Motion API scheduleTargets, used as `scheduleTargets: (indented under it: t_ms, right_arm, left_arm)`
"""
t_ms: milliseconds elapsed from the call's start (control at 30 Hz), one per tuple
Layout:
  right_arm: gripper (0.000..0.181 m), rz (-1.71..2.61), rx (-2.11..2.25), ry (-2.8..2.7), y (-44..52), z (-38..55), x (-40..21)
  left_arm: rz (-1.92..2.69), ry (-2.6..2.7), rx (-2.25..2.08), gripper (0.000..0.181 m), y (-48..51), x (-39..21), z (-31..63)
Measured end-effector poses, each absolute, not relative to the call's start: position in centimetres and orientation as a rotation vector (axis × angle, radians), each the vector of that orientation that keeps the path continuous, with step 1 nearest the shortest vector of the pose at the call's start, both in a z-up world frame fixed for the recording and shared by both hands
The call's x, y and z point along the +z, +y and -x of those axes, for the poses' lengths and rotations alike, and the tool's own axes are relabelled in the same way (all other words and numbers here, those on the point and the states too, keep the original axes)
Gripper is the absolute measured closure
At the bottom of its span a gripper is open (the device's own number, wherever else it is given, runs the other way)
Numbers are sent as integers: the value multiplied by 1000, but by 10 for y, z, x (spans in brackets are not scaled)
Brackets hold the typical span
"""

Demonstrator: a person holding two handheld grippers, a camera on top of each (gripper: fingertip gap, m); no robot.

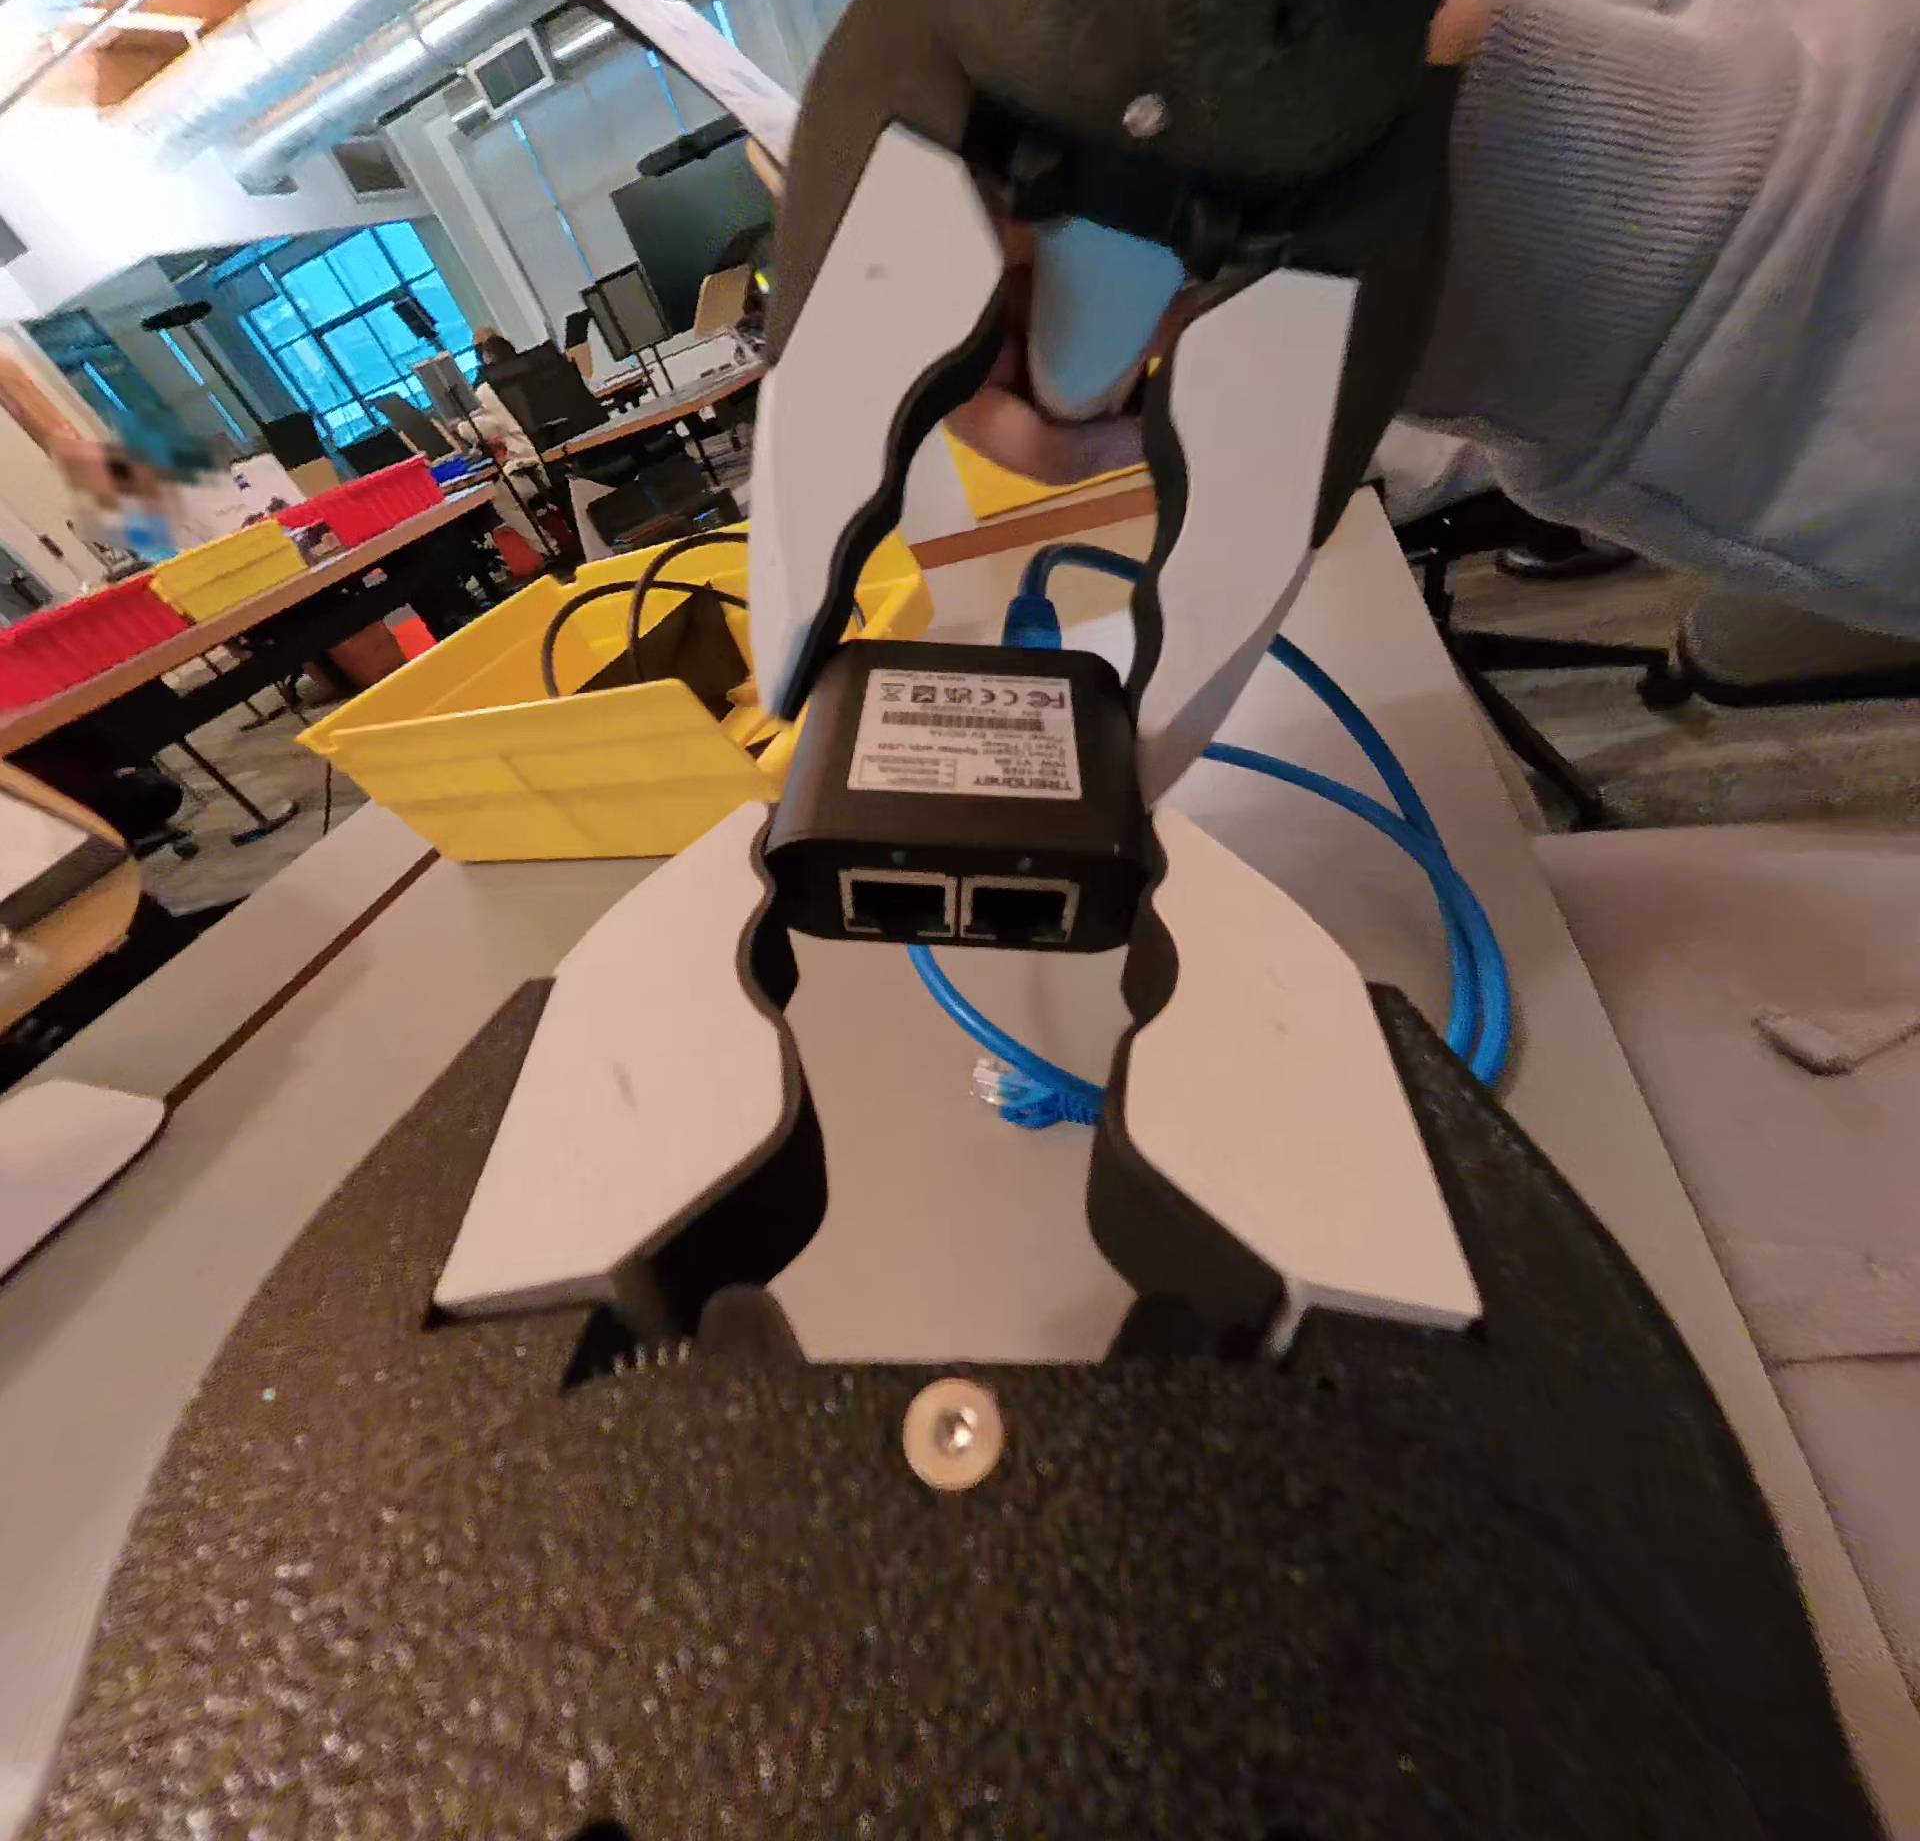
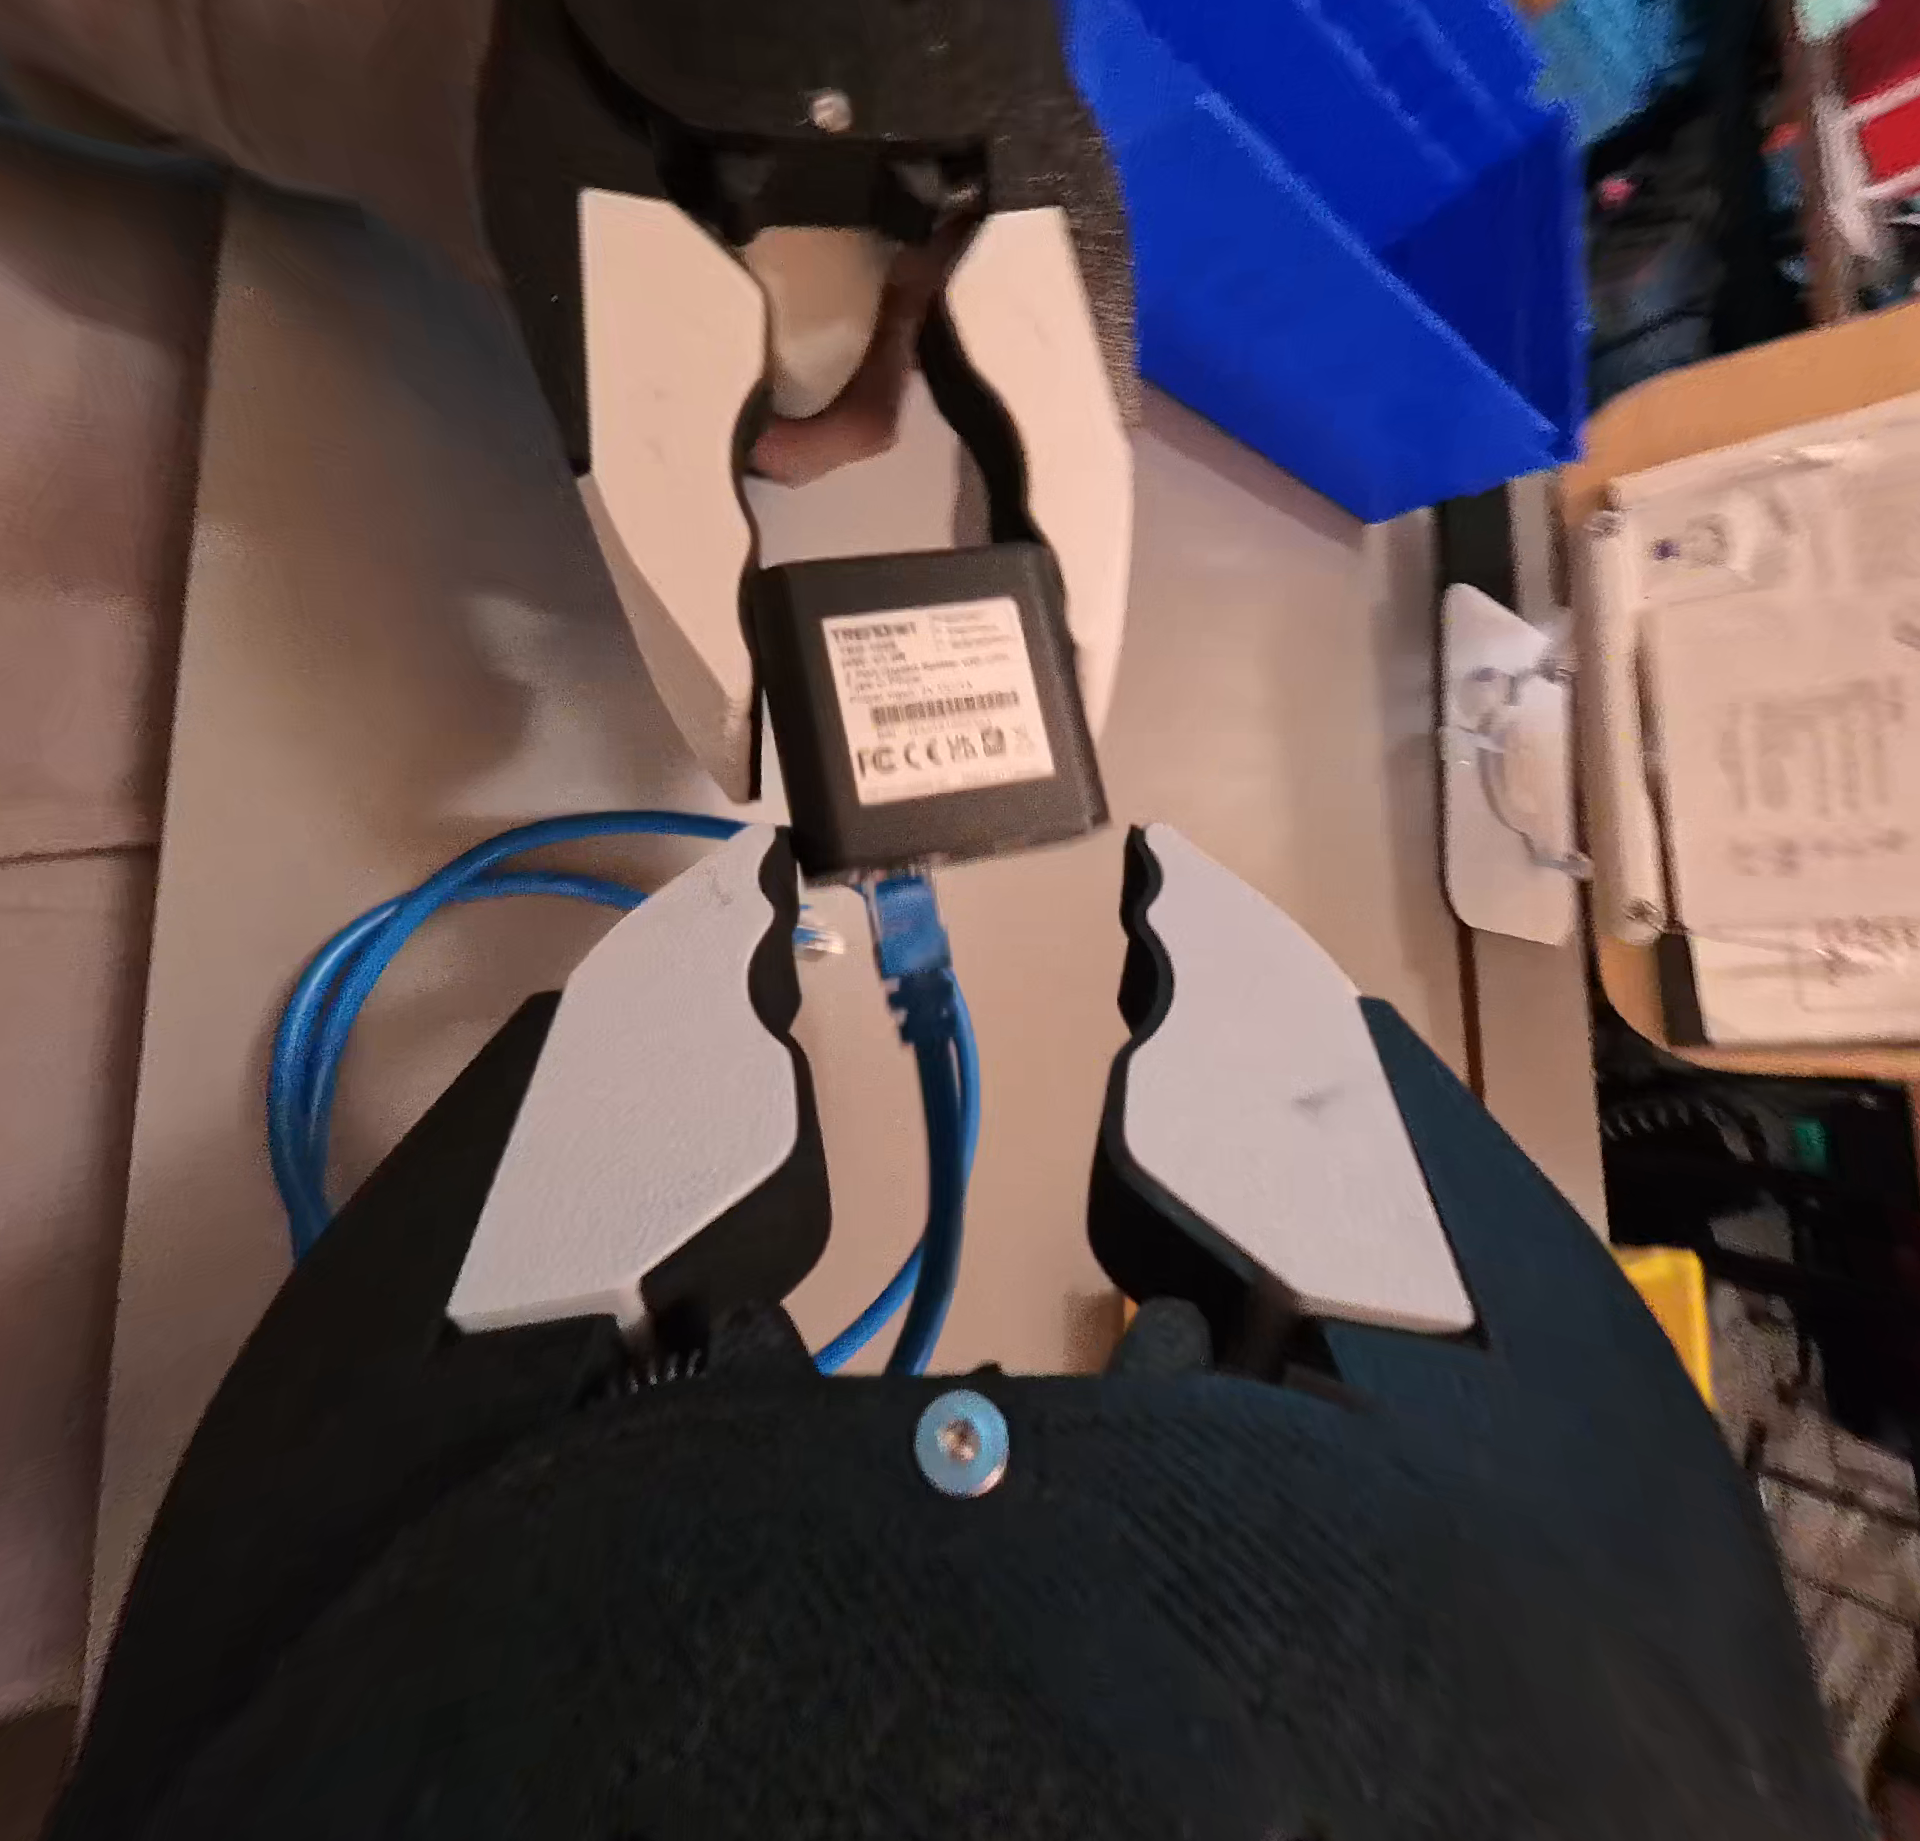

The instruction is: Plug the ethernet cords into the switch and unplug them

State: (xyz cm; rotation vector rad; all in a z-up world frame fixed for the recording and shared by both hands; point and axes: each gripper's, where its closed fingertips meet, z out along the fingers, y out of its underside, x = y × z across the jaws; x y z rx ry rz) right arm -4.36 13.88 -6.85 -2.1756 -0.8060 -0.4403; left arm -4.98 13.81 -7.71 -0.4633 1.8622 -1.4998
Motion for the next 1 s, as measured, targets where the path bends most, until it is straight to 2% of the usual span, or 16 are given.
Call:
scheduleTargets:
  t_ms: [33, 133, 233, 433, 567, 700, 900, 1000]
  right_arm:
    - [119, 2158, -490, -731, 137, 37, -59]
    - [125, 2058, -589, -342, 127, 16, -24]
    - [129, 1843, -314, 89, 133, 28, -12]
    - [130, 1444, 339, 600, 160, 33, -41]
    - [156, 1127, 671, 730, 164, 24, -37]
    - [161, 1048, 687, 776, 166, 20, -47]
    - [156, 1005, 732, 816, 168, 20, -51]
    - [148, 1001, 757, 830, 171, 21, -52]
  left_arm:
    - [501, 1844, -1501, 120, 144, -77, 47]
    - [631, 1755, -1549, 120, 166, -72, 38]
    - [758, 1654, -1629, 120, 184, -66, 31]
    - [834, 1540, -1724, 120, 195, -61, 28]
    - [759, 1554, -1670, 120, 191, -59, 31]
    - [732, 1570, -1625, 120, 184, -61, 30]
    - [725, 1578, -1577, 120, 186, -64, 28]
    - [702, 1588, -1557, 120, 184, -65, 29]
